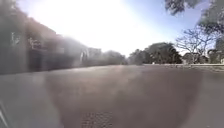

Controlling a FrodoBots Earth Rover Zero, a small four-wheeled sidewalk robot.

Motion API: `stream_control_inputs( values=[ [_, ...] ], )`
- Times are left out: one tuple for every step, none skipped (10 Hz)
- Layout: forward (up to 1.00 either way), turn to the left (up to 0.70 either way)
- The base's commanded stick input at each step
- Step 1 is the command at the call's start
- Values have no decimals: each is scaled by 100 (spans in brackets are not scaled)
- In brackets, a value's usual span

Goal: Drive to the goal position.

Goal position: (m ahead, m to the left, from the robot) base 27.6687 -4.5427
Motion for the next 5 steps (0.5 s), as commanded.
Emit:
stream_control_inputs(
  values=[
    [100,0],
    [100,0],
    [100,0],
    [100,0],
    [100,0]
  ],
)
